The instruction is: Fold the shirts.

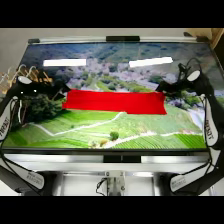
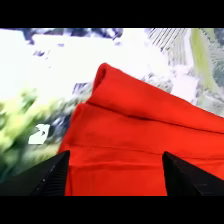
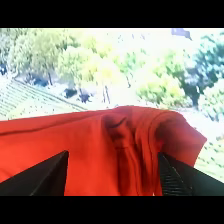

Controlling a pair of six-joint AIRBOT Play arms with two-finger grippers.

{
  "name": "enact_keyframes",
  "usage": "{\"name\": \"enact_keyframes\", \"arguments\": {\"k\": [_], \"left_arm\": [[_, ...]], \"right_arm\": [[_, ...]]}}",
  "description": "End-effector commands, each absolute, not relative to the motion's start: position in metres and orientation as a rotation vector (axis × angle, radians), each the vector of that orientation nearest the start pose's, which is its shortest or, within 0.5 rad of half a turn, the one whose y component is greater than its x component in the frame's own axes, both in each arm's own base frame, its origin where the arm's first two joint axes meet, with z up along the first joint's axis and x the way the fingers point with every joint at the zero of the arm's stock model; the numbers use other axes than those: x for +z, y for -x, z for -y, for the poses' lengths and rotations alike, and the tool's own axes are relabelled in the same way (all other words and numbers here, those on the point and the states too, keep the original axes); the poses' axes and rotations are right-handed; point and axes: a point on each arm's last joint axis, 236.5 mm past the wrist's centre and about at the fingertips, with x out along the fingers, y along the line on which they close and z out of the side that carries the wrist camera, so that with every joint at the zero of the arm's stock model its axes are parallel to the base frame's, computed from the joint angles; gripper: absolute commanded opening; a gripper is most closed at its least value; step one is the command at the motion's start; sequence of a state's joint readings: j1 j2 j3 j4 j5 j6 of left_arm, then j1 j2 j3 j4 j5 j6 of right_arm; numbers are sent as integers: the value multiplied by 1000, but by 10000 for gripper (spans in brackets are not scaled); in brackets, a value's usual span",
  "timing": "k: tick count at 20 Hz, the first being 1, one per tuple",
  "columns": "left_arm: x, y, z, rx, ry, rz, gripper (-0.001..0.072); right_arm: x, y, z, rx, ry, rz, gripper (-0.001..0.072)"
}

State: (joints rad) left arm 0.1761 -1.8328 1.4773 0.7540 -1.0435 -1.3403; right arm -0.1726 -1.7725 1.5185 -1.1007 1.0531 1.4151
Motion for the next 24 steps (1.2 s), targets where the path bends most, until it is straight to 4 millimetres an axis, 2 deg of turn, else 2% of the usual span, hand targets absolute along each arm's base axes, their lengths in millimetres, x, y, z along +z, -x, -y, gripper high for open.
{"name": "enact_keyframes", "arguments": {"k": [1,3,5,10,13,14,15,16,18,19,21,24], "left_arm": [[-41,-513,62,-382,761,-1214,663],[-22,-505,61,-438,751,-1241,662],[-4,-494,67,-483,735,-1261,652],[47,-484,89,-547,656,-1198,640],[61,-477,115,-597,612,-1191,640],[61,-474,126,-617,598,-1198,639],[60,-470,140,-640,582,-1209,639],[59,-467,154,-663,566,-1217,577],[55,-466,191,-702,528,-1209,157],[51,-466,216,-720,507,-1195,58],[35,-462,270,-761,469,-1183,52],[9,-437,351,-848,485,-1214,35]], "right_arm": [[-54,-473,26,158,-314,-1350,670],[-62,-451,30,197,-387,-1438,671],[-74,-444,17,265,-469,-1487,672],[-97,-456,-21,347,-559,-1488,671],[-109,-455,-45,371,-529,-1518,670],[-111,-454,-53,385,-508,-1523,550],[-108,-455,-58,395,-489,-1518,241],[-98,-457,-62,406,-483,-1501,81],[-64,-465,-64,424,-454,-1434,71],[-40,-469,-63,428,-438,-1387,71],[15,-465,-64,424,-421,-1306,71],[79,-425,-74,474,-383,-1301,71]]}}
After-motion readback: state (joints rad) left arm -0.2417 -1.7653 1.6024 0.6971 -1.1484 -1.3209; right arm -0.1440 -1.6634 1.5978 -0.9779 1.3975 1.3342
